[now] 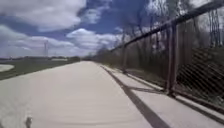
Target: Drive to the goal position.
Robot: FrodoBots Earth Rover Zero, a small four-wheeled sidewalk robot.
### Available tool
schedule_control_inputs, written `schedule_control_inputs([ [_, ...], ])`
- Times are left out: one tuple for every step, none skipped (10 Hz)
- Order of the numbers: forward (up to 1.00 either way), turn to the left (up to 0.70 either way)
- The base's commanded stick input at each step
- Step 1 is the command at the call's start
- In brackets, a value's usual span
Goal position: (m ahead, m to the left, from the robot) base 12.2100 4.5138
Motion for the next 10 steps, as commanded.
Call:
schedule_control_inputs([
  [1.00,0.00],
  [1.00,0.00],
  [1.00,0.09],
  [1.00,0.27],
  [1.00,0.19],
  [1.00,0.01],
  [1.00,0.00],
  [1.00,0.00],
  [1.00,0.00],
  [1.00,0.00],
])
